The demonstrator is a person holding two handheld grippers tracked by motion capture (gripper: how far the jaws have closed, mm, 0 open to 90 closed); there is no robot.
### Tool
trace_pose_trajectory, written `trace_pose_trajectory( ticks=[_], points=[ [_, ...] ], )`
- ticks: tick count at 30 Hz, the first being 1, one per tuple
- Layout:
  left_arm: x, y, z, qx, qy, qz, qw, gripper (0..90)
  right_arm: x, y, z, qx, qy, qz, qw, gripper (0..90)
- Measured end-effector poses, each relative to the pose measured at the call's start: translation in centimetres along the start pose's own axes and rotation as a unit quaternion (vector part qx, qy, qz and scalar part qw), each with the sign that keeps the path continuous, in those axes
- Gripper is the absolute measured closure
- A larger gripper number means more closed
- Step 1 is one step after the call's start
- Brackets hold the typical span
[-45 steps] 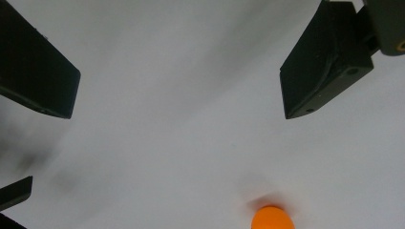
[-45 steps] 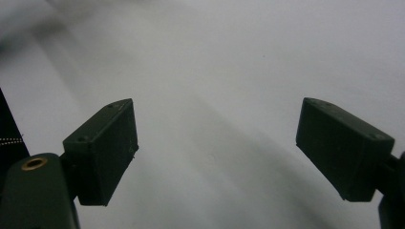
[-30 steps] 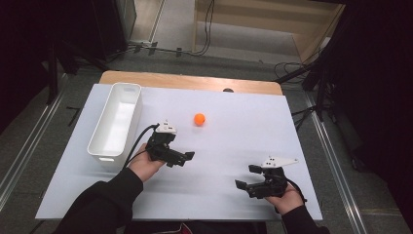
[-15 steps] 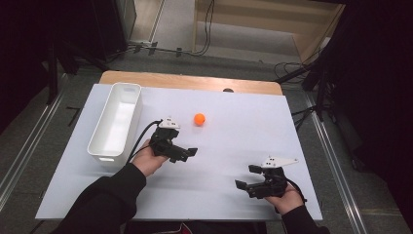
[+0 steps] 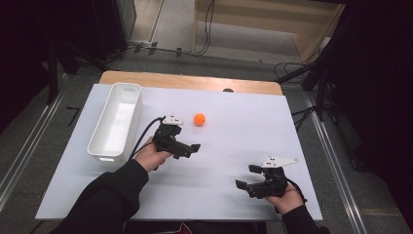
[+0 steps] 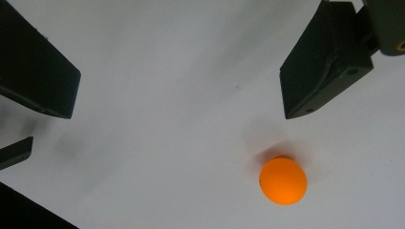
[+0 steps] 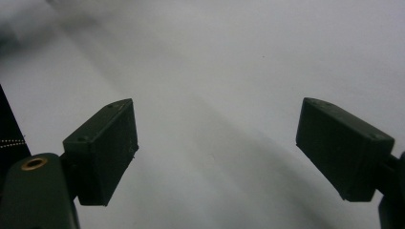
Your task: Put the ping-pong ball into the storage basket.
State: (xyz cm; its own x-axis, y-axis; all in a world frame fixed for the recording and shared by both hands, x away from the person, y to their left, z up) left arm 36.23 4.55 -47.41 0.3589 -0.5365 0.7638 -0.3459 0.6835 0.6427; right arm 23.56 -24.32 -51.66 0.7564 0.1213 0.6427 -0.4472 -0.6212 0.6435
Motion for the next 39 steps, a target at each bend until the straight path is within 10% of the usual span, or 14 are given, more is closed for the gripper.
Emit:
trace_pose_trajectory(
  ticks=[39],
  points=[
    [2.4, -3.0, -2.9, 0.007, 0.010, -0.013, 0.9998, 0.5, 0.0, 0.1, 0.0, -0.001, 0.002, 0.000, 1.0000, 12.9]
  ],
)
Point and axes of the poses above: each handheld gripper's, and its own axes: y roughly backward along the jaws, x roughly out of its top, z roughly to its right, the point moved 3 cm from there along -y, roughly forward along the jaws, and after that the axes turned 11 degrees about -y, right-handed, at the moved point
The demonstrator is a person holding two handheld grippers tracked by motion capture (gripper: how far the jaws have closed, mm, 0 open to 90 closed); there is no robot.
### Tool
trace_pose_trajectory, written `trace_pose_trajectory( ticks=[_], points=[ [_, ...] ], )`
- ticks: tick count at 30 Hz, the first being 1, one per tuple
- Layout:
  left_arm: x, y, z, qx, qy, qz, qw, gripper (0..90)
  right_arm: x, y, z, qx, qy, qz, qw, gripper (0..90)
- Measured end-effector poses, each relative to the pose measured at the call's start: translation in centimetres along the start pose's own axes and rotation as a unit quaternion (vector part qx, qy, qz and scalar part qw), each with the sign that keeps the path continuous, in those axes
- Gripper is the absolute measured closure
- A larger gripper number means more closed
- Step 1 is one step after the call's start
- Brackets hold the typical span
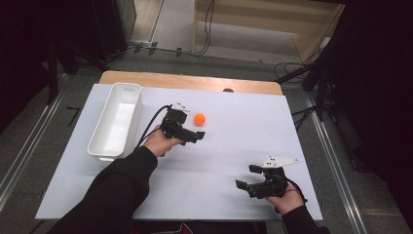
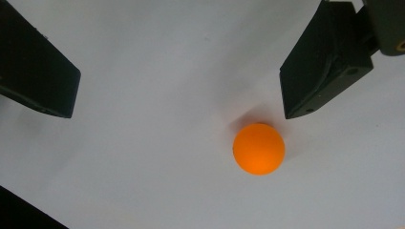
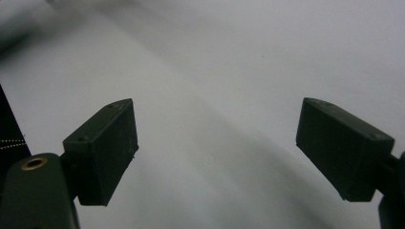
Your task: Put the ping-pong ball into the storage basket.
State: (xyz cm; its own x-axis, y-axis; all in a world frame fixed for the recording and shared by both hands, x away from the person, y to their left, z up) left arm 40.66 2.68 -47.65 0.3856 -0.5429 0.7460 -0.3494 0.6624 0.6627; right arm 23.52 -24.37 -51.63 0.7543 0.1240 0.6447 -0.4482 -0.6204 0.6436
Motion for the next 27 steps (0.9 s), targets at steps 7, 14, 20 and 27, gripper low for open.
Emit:
trace_pose_trajectory(
  ticks=[7, 14, 20, 27],
  points=[
    [0.3, -0.7, -0.5, 0.007, -0.002, -0.001, 1.0000, 0.5, 0.0, 0.0, 0.0, 0.001, 0.002, 0.002, 1.0000, 12.9],
    [1.0, -1.2, -0.9, 0.014, -0.012, -0.004, 0.9998, 0.5, 0.0, 0.0, 0.0, 0.002, 0.001, 0.000, 1.0000, 12.9],
    [1.3, -1.8, -1.3, 0.021, -0.010, -0.011, 0.9997, 0.5, 0.0, 0.0, 0.0, 0.002, 0.001, 0.000, 1.0000, 12.9],
    [2.0, -2.5, -1.7, 0.022, -0.011, -0.007, 0.9997, 0.5, 0.0, 0.0, 0.0, 0.001, 0.001, 0.000, 1.0000, 12.9]
  ],
)
Point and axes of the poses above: each handheld gripper's, and its own axes: y roughly backward along the jaws, x roughly out of its top, z roughly to its right, the point moved 3 cm from there along -y, roughly forward along the jaws, and after that the axes turned 11 degrees about -y, right-handed, at the moved point
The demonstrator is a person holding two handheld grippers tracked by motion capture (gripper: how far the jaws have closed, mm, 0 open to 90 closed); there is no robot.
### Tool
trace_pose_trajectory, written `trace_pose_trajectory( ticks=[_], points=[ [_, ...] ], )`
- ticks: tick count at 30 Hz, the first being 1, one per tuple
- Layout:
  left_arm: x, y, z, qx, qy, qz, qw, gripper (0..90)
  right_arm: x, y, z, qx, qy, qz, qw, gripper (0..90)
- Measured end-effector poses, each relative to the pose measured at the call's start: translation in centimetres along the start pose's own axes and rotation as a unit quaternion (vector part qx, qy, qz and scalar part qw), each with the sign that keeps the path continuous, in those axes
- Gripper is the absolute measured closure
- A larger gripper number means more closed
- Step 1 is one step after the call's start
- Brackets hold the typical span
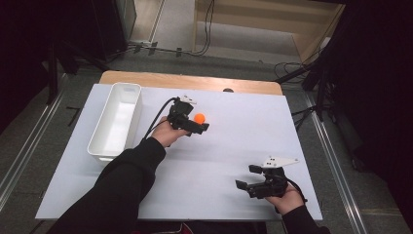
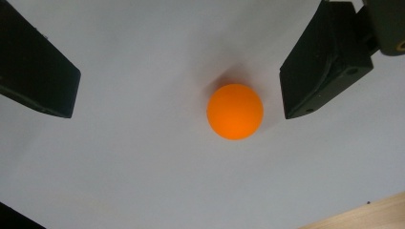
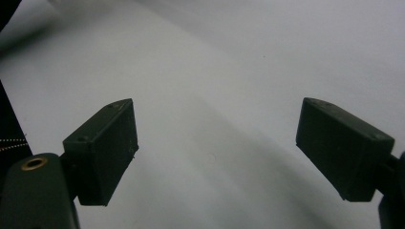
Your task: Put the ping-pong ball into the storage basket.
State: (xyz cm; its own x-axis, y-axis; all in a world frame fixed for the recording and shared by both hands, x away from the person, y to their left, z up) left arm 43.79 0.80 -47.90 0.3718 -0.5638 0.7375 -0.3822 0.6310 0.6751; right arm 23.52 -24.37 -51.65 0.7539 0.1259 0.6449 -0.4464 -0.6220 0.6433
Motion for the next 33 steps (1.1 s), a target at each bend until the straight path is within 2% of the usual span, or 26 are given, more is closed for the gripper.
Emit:
trace_pose_trajectory(
  ticks=[12, 16, 19, 22, 25, 30, 32, 33],
  points=[
    [1.4, -1.4, -0.8, 0.007, 0.000, -0.006, 1.0000, 0.5, 0.0, 0.0, 0.0, 0.001, 0.001, 0.000, 1.0000, 12.9],
    [1.7, -1.7, -1.1, 0.012, 0.008, 0.001, 0.9999, 0.5, 0.0, 0.0, 0.0, 0.002, 0.001, 0.000, 1.0000, 12.9],
    [1.7, -2.1, -1.4, 0.016, 0.004, -0.010, 0.9998, 0.5, 0.0, 0.1, 0.0, 0.002, 0.002, 0.000, 1.0000, 12.9],
    [1.9, -2.3, -1.7, 0.017, 0.013, -0.008, 0.9997, 0.5, 0.0, 0.0, 0.0, 0.002, 0.001, 0.000, 1.0000, 12.9],
    [2.2, -2.6, -1.9, 0.019, 0.009, -0.013, 0.9997, 0.5, 0.0, 0.0, 0.0, 0.002, 0.000, -0.001, 1.0000, 12.9],
    [2.3, -2.9, -2.3, 0.026, 0.017, -0.008, 0.9995, 0.5, 0.0, 0.0, 0.1, 0.002, 0.003, 0.001, 1.0000, 12.9],
    [2.1, -3.4, -2.6, 0.029, 0.011, -0.024, 0.9992, 0.5, 0.0, 0.0, 0.0, 0.003, 0.000, -0.001, 1.0000, 12.9],
    [2.2, -3.6, -2.8, 0.039, 0.009, -0.024, 0.9989, 0.5, 0.0, 0.0, 0.0, 0.003, 0.000, -0.001, 1.0000, 12.9]
  ],
)
Point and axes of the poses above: each handheld gripper's, and its own axes: y roughly backward along the jaws, x roughly out of its top, z roughly to its right, the point moved 3 cm from there along -y, roughly forward along the jaws, and after that the axes turned 11 degrees about -y, right-handed, at the moved point
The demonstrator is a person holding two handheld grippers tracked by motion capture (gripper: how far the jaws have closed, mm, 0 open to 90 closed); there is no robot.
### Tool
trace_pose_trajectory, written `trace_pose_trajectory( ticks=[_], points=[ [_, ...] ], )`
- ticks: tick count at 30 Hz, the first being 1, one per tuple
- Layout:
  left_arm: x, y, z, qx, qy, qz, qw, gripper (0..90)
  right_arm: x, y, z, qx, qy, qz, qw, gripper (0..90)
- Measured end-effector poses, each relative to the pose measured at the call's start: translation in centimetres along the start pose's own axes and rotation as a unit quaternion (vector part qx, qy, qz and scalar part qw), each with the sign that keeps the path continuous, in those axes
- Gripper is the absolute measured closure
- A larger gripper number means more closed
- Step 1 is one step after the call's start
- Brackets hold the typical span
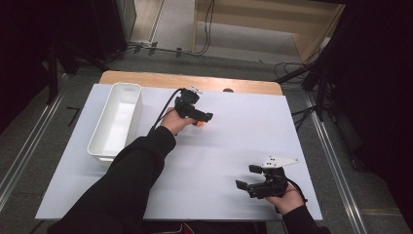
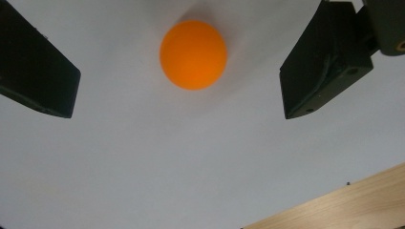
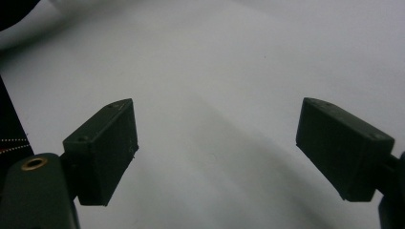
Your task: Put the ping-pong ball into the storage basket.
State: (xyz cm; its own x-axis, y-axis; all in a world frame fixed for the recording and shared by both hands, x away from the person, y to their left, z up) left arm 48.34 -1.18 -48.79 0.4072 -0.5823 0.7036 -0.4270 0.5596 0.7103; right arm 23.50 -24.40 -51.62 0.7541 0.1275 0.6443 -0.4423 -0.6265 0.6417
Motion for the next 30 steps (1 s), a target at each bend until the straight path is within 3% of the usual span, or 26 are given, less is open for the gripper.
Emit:
trace_pose_trajectory(
  ticks=[5, 10, 18, 20, 26, 30],
  points=[
    [0.2, -0.3, 0.1, -0.009, 0.006, 0.009, 0.9999, 0.5, 0.0, 0.0, 0.0, 0.000, 0.000, 0.000, 1.0000, 12.9],
    [0.1, -0.6, 0.3, -0.015, -0.002, 0.018, 0.9997, 0.5, 0.0, 0.0, 0.0, 0.001, 0.001, 0.001, 1.0000, 12.9],
    [-0.2, -1.0, 0.3, -0.010, -0.001, 0.014, 0.9998, 0.5, 0.0, 0.0, 0.1, 0.002, -0.001, 0.000, 1.0000, 12.9],
    [-0.3, -0.9, 0.5, -0.009, -0.003, 0.029, 0.9995, 0.5, 0.0, 0.0, 0.1, 0.001, 0.000, 0.000, 1.0000, 12.9],
    [-0.8, -1.5, 0.8, -0.009, -0.009, 0.020, 0.9997, 0.5, 0.0, 0.0, 0.0, 0.001, 0.000, -0.001, 1.0000, 12.9],
    [-1.2, -1.9, 0.8, -0.009, -0.001, 0.019, 0.9998, 0.5, -0.1, 0.0, 0.1, 0.001, 0.001, -0.001, 1.0000, 12.9]
  ],
)
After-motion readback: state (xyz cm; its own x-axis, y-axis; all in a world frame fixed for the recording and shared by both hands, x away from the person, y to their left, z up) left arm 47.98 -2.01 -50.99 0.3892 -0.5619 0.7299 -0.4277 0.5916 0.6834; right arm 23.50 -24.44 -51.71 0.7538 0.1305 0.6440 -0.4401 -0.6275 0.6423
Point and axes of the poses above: each handheld gripper's, and its own axes: y roughly backward along the jaws, x roughly out of its top, z roughly to its right, the point moved 3 cm from there along -y, roughly forward along the jaws, and after that the axes turned 11 degrees about -y, right-handed, at the moved point
